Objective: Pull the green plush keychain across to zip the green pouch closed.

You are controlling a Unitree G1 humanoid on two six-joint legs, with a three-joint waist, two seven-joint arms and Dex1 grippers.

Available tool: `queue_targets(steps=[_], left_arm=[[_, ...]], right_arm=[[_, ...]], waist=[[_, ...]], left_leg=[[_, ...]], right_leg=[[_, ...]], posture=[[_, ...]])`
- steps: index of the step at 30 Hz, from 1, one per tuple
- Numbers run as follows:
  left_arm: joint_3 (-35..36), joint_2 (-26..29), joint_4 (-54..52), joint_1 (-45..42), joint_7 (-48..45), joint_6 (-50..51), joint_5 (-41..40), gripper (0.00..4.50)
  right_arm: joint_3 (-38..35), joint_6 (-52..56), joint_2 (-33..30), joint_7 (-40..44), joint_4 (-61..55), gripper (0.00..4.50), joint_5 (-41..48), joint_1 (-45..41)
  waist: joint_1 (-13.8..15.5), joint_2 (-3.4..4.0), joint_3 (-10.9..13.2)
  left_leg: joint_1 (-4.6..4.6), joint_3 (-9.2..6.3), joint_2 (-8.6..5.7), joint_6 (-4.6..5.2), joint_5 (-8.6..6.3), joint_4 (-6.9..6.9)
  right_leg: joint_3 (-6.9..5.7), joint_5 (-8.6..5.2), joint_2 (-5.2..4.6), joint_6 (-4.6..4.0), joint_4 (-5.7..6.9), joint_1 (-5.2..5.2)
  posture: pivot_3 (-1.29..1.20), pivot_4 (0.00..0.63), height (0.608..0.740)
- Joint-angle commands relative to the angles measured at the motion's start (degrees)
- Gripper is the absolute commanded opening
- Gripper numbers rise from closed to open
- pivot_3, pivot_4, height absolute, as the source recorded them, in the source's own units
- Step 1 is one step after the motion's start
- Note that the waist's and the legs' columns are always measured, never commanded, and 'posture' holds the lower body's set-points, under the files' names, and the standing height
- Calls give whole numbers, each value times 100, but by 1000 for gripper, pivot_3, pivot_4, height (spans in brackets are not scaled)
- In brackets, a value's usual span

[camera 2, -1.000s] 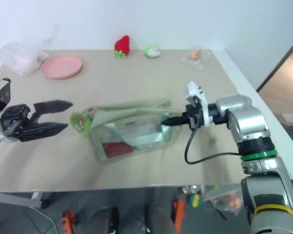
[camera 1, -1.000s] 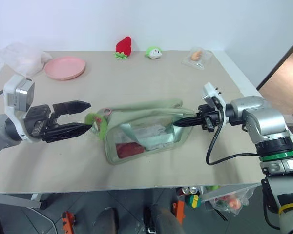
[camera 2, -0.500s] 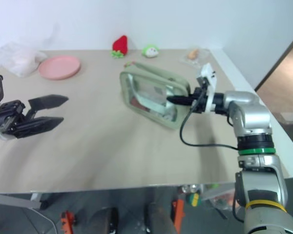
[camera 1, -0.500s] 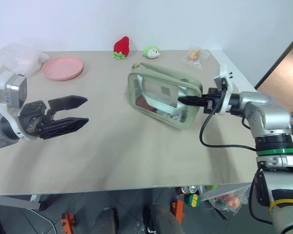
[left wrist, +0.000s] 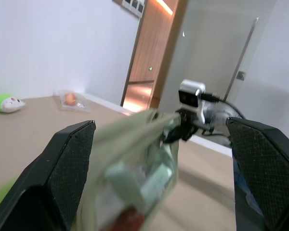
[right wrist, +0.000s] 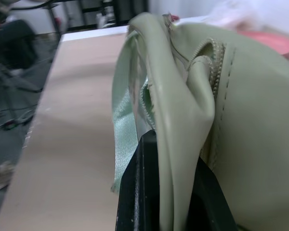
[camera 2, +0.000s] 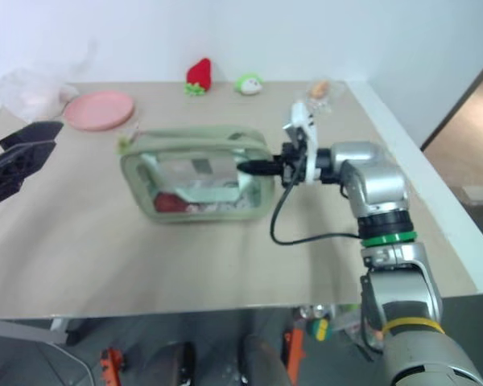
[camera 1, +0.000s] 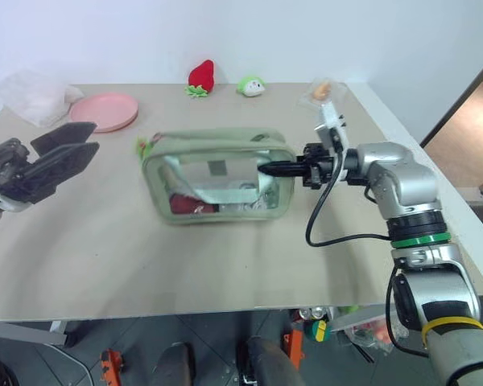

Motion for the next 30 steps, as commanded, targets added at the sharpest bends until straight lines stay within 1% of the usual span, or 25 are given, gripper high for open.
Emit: queue_targets(steps=[1, 6, 10, 13, 15, 18, 20, 22, 26, 30], left_arm=[[192, 9, -233, -25, 107, 15, -188, 4500], [195, 17, -370, -12, 242, 57, -288, 4500], [186, 30, -474, 34, 312, 87, -351, 4500], [143, 42, -554, 106, 321, 115, -359, 4500], [4, 78, -671, 224, 230, 74, -188, 4500], [-220, 100, -878, 363, 31, -57, 67, 4500], [-311, 77, -856, 293, 3, -104, 133, 4500], [-353, 75, -860, 263, -30, -128, 165, 4500], [-327, 158, -846, 306, -141, -104, 186, 4500], [-319, 198, -929, 376, -240, -72, 158, 4500]], right_arm=[[103, -218, 134, 84, -23, 43, -89, -143], [272, -397, 315, 59, 72, 43, -291, -87], [217, -431, 324, -50, 135, 43, -367, -69], [59, -186, 294, -242, 282, 927, -314, -153], [76, -88, 126, -45, 65, 1609, -238, -26], [-2, 24, -14, -117, -122, 2618, -202, 107], [-124, 86, -144, -215, -290, 3289, -161, 222], [-280, 250, -337, -232, -531, 3289, -30, 338], [-884, 794, -931, -217, -1162, 3289, 499, 545], [-1155, 1190, -1257, -250, -1831, 3289, 904, 897]], waist=[[-1, -1, -1], [-34, -1, -1], [-34, -1, -1], [-33, -1, -1], [-33, -1, 0], [-28, -1, -1], [-26, -1, -1], [-24, -1, -1], [-18, 1, 1], [-34, -2, -1]], left_leg=[[0, -1, 0, 0, 0, 0], [6, 1, 6, 0, 0, 0], [5, 1, 8, -1, 0, 0], [6, 3, 7, -1, 0, 0], [6, 3, 5, -2, 1, 0], [5, 4, 0, -2, 1, -1], [3, 4, -1, -2, 1, -1], [4, 3, -2, -2, 1, 0], [2, 3, -5, -2, 1, -1], [7, 4, -2, -4, -1, -4]], right_leg=[[-1, 0, 0, 0, 0, 0], [1, 2, 6, -3, 3, 2], [1, 2, 7, -3, 4, 2], [4, 2, 6, -3, 4, 2], [4, 3, 4, -5, 4, 2], [5, 2, 0, -4, 3, 2], [4, 2, -2, -3, 3, 2], [4, 2, -2, -3, 3, 2], [4, 1, -4, -2, 3, 0], [5, -2, 0, -2, 0, 3]], posture=[[0, 150, 740], [0, 150, 740], [0, 150, 740], [0, 150, 740], [0, 150, 740], [0, 150, 740], [0, 150, 740], [0, 150, 740], [0, 150, 740], [0, 150, 740]])
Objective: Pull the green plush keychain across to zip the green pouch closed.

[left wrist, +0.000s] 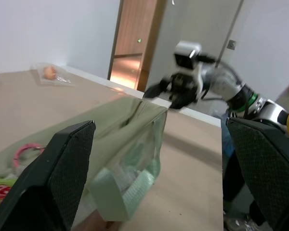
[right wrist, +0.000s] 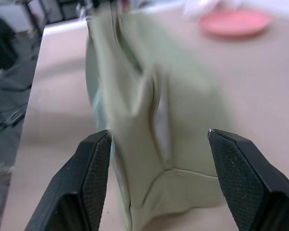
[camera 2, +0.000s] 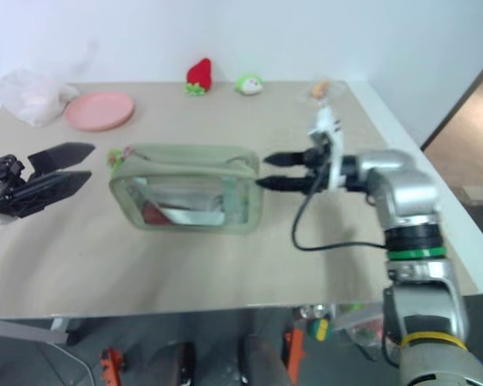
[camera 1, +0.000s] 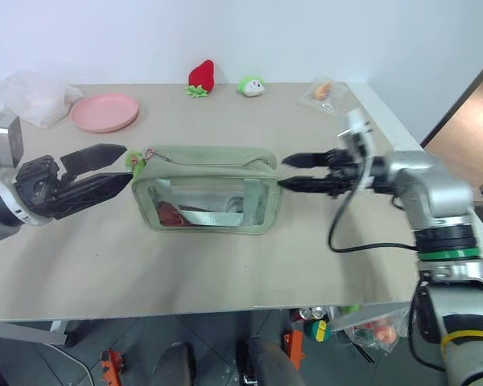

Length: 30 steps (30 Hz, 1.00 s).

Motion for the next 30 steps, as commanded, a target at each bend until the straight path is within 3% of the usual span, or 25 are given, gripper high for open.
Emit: queue_targets(steps=[1, 8, 21, 24, 30], left_arm=[[82, 117, -236, -60, -98, -7, -126, 4500], [-421, 31, -294, -229, -237, -111, 108, 4500], [-228, -47, -65, -134, -123, -230, 248, 4500], [55, -125, 440, 5, 146, -299, 344, 4500], [499, -228, 971, 195, 366, -509, 480, 4500]], right_arm=[[-213, 310, -166, -82, -709, 3289, 371, 287], [41, 398, 6, -442, -1210, 3289, 397, 571], [527, -115, 381, -585, -557, 3289, 42, 321], [477, -169, 455, -562, -484, 2467, 77, 289], [336, -100, 333, -378, -578, 264, 251, 387]], waist=[[-8, 0, 0], [-9, 1, 0], [-6, 1, 0], [-9, 1, 1], [-3, 0, 0]], left_leg=[[2, 1, 2, 0, 0, 0], [19, 6, 0, -4, 3, 0], [14, 7, 2, -4, 2, -1], [17, 10, 3, -4, 2, -2], [13, 7, 17, -4, 2, -4]], right_leg=[[1, 0, 2, 0, 0, 1], [9, 8, 11, -5, 4, 7], [12, 6, 12, -7, 2, 4], [14, 6, 14, -7, 2, 4], [9, 5, 17, -9, 2, 2]], posture=[[0, 150, 740], [0, 150, 740], [0, 150, 740], [0, 150, 740], [0, 150, 740]])
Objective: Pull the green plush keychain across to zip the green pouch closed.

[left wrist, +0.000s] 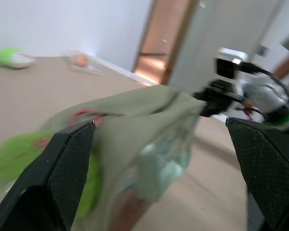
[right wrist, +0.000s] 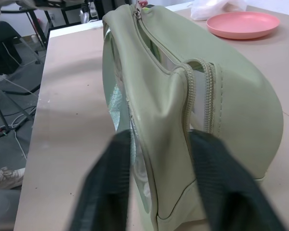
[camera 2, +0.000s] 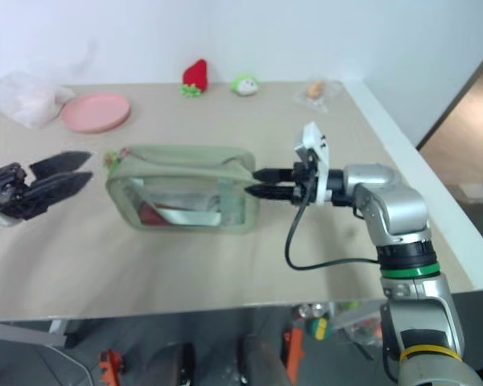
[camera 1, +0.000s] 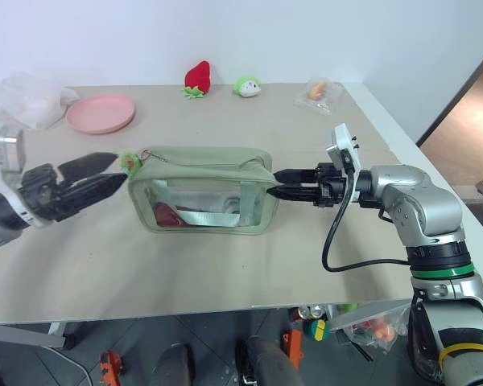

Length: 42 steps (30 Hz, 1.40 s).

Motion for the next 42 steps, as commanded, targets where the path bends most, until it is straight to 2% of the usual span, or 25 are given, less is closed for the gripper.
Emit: queue_targets(steps=[1, 6, 11, 16, 25, 26, 27, 32, 33, 34, 35, 36, 38, 39, 42], left_arm=[[366, -62, 173, -57, 212, -243, 73, 4500], [275, -172, 1020, -287, 804, -95, 326, 4500], [15, -502, 1280, -439, 918, 211, 280, 4500], [-10, -868, 1558, -822, 1121, 528, 106, 4500], [-288, -1282, 1880, -1291, 1144, 632, 268, 4500], [-321, -1319, 1879, -1318, 1127, 626, 276, 4103], [-365, -1356, 1867, -1327, 1101, 632, 285, 3960], [-489, -1474, 1703, -1266, 1018, 607, 355, 2273], [-492, -1498, 1673, -1263, 1026, 610, 351, 2044], [-484, -1511, 1646, -1266, 1037, 621, 334, 1622], [-475, -1519, 1626, -1273, 1035, 615, 326, 1408], [-461, -1524, 1620, -1299, 1021, 592, 323, 918], [-420, -1536, 1588, -1355, 999, 560, 293, 296], [-395, -1556, 1535, -1394, 1024, 544, 262, 42], [-276, -1641, 1278, -1621, 1062, 610, -48, 42]], right_arm=[[-227, -14, -125, 117, -171, 63, 204, -49], [-257, -24, -131, 108, -202, 63, 261, -37], [-232, -95, -55, -252, -148, 63, 100, -87], [-216, -70, -121, -250, -296, 63, 167, -6], [-295, -11, -199, -337, -440, 63, 215, 85], [-305, -9, -209, -347, -443, 0, 218, 89], [-317, -2, -219, -356, -454, 0, 227, 97], [-342, 9, -252, -417, -502, 0, 255, 133], [-346, 10, -258, -429, -512, 0, 264, 140], [-348, 13, -267, -438, -522, 0, 273, 144], [-346, 11, -273, -446, -526, 0, 274, 148], [-339, 2, -275, -452, -509, 0, 264, 139], [-327, -12, -280, -456, -478, 0, 253, 122], [-322, -17, -283, -455, -466, 0, 251, 116], [-286, -29, -276, -466, -441, 0, 231, 82]], waist=[[2, 0, 0], [6, -1, 0], [6, -2, -1], [7, -3, -1], [4, -3, -1], [4, -3, -1], [7, -3, -1], [5, -3, -1], [6, -3, -1], [7, -3, -1], [6, -3, -1], [6, -3, -1], [6, -3, -1], [6, -3, -1], [8, -4, 0]], left_leg=[[-1, 0, -1, 0, 0, 0], [-1, 3, -9, 0, 0, 2], [-8, 1, -9, 0, 0, 2], [-7, -1, -9, 0, 0, 3], [-11, -4, -11, 0, 0, 5], [-12, -4, -12, 0, 0, 6], [-12, -5, -13, 0, 0, 6], [-13, -5, -16, 0, 0, 6], [-13, -6, -16, 0, 0, 6], [-14, -7, -16, 0, 0, 6], [-14, -7, -16, 0, 0, 6], [-14, -7, -16, 0, 0, 6], [-14, -7, -16, 0, 0, 7], [-14, -7, -17, 0, 0, 7], [-16, -9, -17, 0, 0, 8]], right_leg=[[0, 0, -2, 0, 0, 0], [1, 1, -11, 3, -1, 1], [-1, 0, -12, 4, -2, -1], [-2, 1, -11, 5, -2, 0], [-4, 2, -11, 8, -2, 0], [-3, 2, -11, 8, -2, 0], [-3, 2, -12, 8, -2, 0], [-3, 1, -14, 11, -2, 0], [-4, 1, -14, 11, -2, 0], [-4, 1, -14, 11, -2, 0], [-4, 1, -15, 11, -2, 0], [-4, 2, -15, 11, -2, 0], [-4, 2, -15, 13, -2, 0], [-4, 3, -15, 13, -2, 0], [-6, 3, -15, 13, -2, 0]], posture=[[0, 150, 740], [0, 150, 740], [0, 150, 740], [0, 150, 740], [0, 150, 740], [0, 150, 740], [0, 150, 740], [0, 150, 740], [0, 150, 740], [0, 150, 740], [0, 150, 740], [0, 150, 740], [0, 150, 740], [0, 150, 740], [0, 150, 740]])
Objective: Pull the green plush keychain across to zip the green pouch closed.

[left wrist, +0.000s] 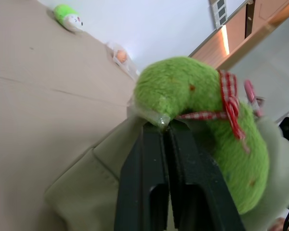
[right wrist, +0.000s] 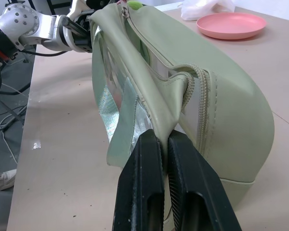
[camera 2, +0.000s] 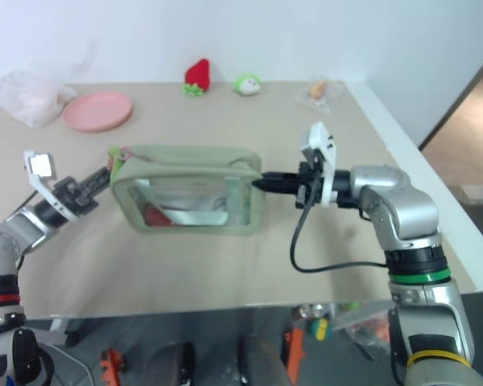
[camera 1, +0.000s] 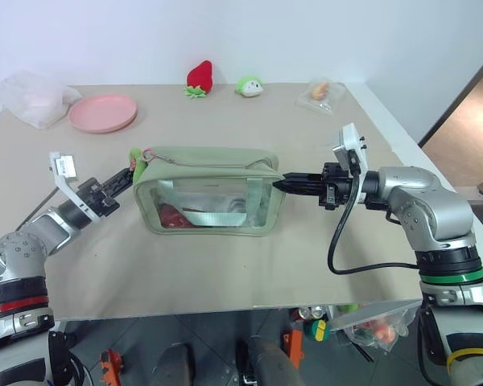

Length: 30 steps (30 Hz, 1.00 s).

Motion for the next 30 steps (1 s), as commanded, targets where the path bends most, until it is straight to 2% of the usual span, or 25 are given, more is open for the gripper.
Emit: queue_targets(steps=[1, 9, 14, 18, 24, 27, 30], left_arm=[[221, -30, -569, -383, -29, -19, -417, 42], [-370, -214, -1466, -916, 64, 177, -583, 42], [-1017, -95, -1513, -924, -52, 57, 19, 42], [-1160, -100, -1315, -1006, -43, 31, 253, 1308], [-1010, -50, -1266, -1099, -174, 42, 176, 3308], [-748, 180, -1451, -1044, -364, 150, -66, 3308], [-394, 673, -1609, -831, -651, 367, -362, 3308]], right_arm=[[-208, -64, -59, -6, -125, 0, 69, -129], [-181, -93, -30, -52, -132, 0, 50, -131], [-216, -85, -38, -115, -187, 0, 57, -79], [-251, -62, -65, -157, -264, 0, 83, -15], [-289, -37, -110, -209, -316, 0, 112, 31], [-282, -34, -103, -222, -304, 0, 107, 15], [-273, -29, -98, -227, -313, 0, 111, 9]], waist=[[1, -1, 1], [2, -1, 1], [-9, -1, 1], [0, -1, 1], [-2, -1, 1], [-7, -1, 1], [-29, -1, 2]], left_leg=[[-2, -1, 0, 0, 0, 2], [-5, -2, -12, 0, 0, 5], [-2, -2, -25, 0, 0, 4], [0, -5, -27, 0, 0, 4], [2, -1, -32, 1, 1, 6], [1, -3, -31, 1, 1, 6], [-2, -1, -25, 1, 0, 3]], right_leg=[[-1, 0, 0, 0, 0, 0], [1, 3, -7, 10, 0, 1], [5, 3, -3, 11, 0, 1], [2, 4, -4, 11, 0, 3], [6, 5, -10, 14, 0, 5], [5, 5, -9, 14, 0, 5], [9, 5, -3, 14, 0, -2]], posture=[[0, 150, 740], [0, 150, 740], [0, 150, 740], [0, 150, 740], [0, 150, 740], [0, 150, 740], [0, 150, 740]])
